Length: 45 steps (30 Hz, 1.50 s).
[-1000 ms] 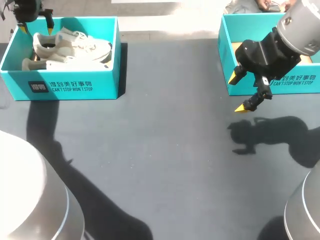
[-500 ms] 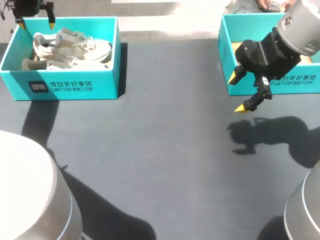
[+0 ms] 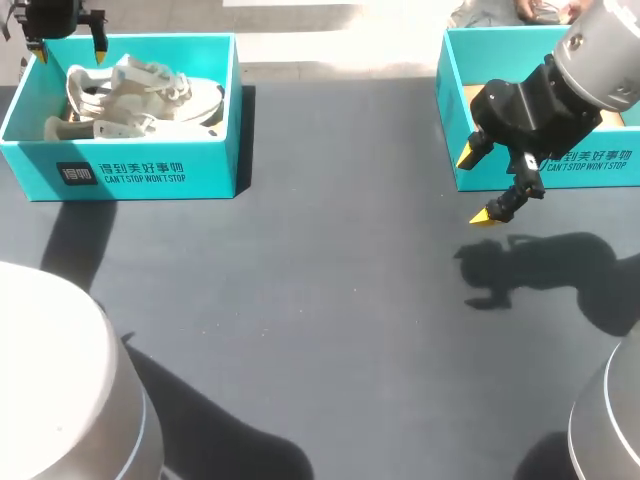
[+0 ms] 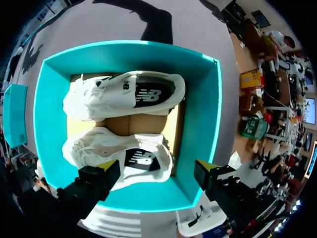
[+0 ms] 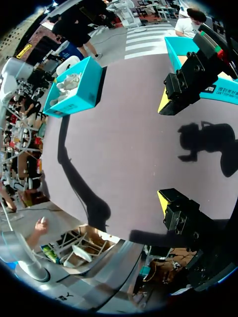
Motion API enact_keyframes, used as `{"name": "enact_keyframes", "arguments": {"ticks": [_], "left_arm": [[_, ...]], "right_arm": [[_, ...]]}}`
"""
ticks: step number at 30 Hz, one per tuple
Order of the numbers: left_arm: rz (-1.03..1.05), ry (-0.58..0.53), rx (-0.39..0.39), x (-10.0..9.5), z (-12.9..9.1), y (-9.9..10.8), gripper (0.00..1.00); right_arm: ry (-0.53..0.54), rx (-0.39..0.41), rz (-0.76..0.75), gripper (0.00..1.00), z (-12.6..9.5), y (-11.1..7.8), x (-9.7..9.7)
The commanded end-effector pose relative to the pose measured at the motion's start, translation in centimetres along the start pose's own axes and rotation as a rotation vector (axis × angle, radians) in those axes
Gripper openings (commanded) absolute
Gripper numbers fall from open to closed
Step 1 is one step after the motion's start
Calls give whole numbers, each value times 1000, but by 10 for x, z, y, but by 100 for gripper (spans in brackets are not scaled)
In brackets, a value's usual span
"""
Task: Take the shoe out of the shoebox, open the shoe tongue, remove and reinsert the insole, then place the shoe into the shoebox
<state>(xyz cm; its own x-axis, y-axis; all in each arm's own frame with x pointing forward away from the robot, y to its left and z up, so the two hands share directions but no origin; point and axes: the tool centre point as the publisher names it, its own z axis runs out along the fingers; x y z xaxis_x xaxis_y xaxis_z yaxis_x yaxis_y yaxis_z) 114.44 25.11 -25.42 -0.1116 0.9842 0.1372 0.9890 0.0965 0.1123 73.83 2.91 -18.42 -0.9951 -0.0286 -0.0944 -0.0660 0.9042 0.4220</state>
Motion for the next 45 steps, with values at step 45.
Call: {"name": "enact_keyframes", "arguments": {"ticks": [45], "left_arm": [[80,35,85,43,66,-107,71]], "right_arm": [[2,3,1,100,1,1,-1]]}}
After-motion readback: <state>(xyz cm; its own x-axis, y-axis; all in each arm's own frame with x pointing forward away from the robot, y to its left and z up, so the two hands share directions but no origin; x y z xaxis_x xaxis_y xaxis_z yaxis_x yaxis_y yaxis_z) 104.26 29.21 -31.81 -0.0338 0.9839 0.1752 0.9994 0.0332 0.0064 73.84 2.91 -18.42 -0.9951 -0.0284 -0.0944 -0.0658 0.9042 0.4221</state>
